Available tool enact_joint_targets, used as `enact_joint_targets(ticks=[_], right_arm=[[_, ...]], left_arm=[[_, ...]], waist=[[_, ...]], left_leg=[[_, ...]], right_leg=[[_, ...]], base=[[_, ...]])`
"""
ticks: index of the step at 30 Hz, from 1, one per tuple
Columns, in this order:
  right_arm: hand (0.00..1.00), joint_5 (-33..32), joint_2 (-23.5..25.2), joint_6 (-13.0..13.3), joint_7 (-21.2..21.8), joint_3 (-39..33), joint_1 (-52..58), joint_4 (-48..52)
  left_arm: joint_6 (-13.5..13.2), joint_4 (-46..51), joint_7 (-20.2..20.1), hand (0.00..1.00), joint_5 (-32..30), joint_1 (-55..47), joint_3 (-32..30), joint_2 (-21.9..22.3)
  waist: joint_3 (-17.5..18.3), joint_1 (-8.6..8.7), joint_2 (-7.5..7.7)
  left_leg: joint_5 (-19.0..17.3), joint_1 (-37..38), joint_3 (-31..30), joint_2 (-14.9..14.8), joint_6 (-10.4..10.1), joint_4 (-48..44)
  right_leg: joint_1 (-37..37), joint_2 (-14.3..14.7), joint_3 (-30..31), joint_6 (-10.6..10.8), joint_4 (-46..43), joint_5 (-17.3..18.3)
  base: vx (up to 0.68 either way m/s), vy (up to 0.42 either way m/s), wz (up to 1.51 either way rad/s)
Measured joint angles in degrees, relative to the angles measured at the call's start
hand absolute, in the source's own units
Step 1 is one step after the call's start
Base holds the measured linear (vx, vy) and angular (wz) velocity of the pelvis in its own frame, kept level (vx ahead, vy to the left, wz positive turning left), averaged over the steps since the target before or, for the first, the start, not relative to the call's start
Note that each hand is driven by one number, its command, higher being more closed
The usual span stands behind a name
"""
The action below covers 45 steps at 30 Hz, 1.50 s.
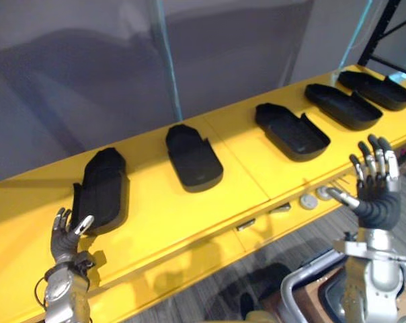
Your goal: Walk over and take plastic housings, then place them on the shelf
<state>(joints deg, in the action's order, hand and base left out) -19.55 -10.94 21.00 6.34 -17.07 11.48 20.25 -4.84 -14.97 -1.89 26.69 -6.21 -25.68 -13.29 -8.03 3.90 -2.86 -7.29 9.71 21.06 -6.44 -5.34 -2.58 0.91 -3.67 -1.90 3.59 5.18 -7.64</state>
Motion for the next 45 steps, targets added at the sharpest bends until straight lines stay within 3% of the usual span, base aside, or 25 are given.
enact_joint_targets(ticks=[8,20,33,35,38,39,40,41,44,45], right_arm=[[0.0,0.0,0.0,0.0,0.0,0.0,0.0,0.0],[0.0,0.1,0.0,0.0,-0.1,0.1,0.0,0.0],[0.0,0.1,-0.4,0.0,-0.1,0.1,0.0,0.0],[0.0,0.1,-0.4,0.0,-0.1,0.1,0.0,0.0],[0.0,0.1,-0.4,0.0,-0.2,0.1,-0.5,0.0],[0.0,0.2,-0.4,1.7,-1.5,1.6,-1.5,0.0],[0.0,0.3,-0.4,2.0,-1.7,1.9,-1.8,0.0],[0.0,0.7,-0.4,2.7,-1.9,2.3,-1.9,0.0],[0.0,1.2,-0.4,3.0,-2.7,3.4,-2.8,-0.1],[0.0,1.3,-0.4,3.0,-3.5,4.0,-4.0,-0.1]], left_arm=[[0.3,0.0,-2.1,0.0,0.0,-0.4,1.8,-2.3],[2.0,0.8,-5.6,0.0,2.2,-0.5,2.0,-2.4],[2.2,0.8,-4.8,0.0,2.7,-0.5,2.2,-2.5],[2.2,0.8,-2.9,0.0,2.7,-0.4,2.1,-2.5],[1.1,-0.3,5.3,0.0,-0.3,0.2,2.0,-2.3],[-4.2,-2.5,26.4,0.0,-9.9,1.6,-2.3,-0.7],[-5.7,-2.5,30.3,0.0,-11.3,1.9,-3.9,-0.2],[-7.1,-2.4,32.9,0.0,-12.1,1.9,-5.3,0.2],[-7.6,-1.8,35.6,0.0,-12.1,1.8,-7.4,0.4],[-8.2,0.0,38.7,0.0,-13.9,1.8,-8.7,0.7]], waist=[[-0.2,-0.03,0.31],[-0.2,-0.05,0.31],[-0.2,-0.02,0.31],[-0.2,0.02,0.31],[-0.2,0.04,0.36],[-0.1,0.05,1.22],[0.0,0.03,1.44],[0.1,0.01,1.55],[0.2,-0.39,1.83],[0.3,-0.65,1.96]], left_leg=[[0.0,0.0,0.0,0.1,0.0,0.0],[0.0,-0.1,0.0,0.1,0.0,0.0],[0.0,-0.1,0.0,0.1,0.0,0.0],[0.0,-0.1,0.0,0.1,0.0,0.0],[0.0,-0.1,0.0,0.1,0.0,0.0],[0.0,0.0,-0.3,-0.1,0.0,0.0],[0.1,0.0,-0.7,-0.1,0.0,0.0],[0.1,0.2,-1.5,-0.1,0.0,0.0],[0.1,0.1,-1.7,0.0,0.0,0.0],[0.1,0.1,-1.9,0.0,0.0,0.0]], right_leg=[[0.0,-0.1,-0.1,0.0,0.0,0.0],[-0.1,-0.2,-0.1,0.0,0.0,0.1],[-0.1,-0.1,-0.1,-0.1,0.0,0.1],[-0.1,-0.1,-0.1,-0.1,0.0,0.1],[0.0,-0.1,-0.1,0.0,0.0,0.1],[0.3,-0.1,-0.7,0.0,0.0,0.0],[0.7,-0.1,-1.1,0.0,0.0,0.0],[1.1,0.0,-1.5,0.0,0.0,0.0],[1.2,-0.2,-2.1,0.0,0.0,0.0],[1.4,-0.2,-2.3,0.0,0.0,0.0]], base=[[0.0,0.0,0.0],[0.0,0.0,0.0],[0.0,0.0,0.0],[0.0,0.0,0.0],[0.0,0.0,0.01],[0.0,0.0,0.13],[0.0,-0.004,0.21],[0.0,-0.008,0.2],[-0.03,0.001,0.09],[-0.03,-0.003,0.06]])
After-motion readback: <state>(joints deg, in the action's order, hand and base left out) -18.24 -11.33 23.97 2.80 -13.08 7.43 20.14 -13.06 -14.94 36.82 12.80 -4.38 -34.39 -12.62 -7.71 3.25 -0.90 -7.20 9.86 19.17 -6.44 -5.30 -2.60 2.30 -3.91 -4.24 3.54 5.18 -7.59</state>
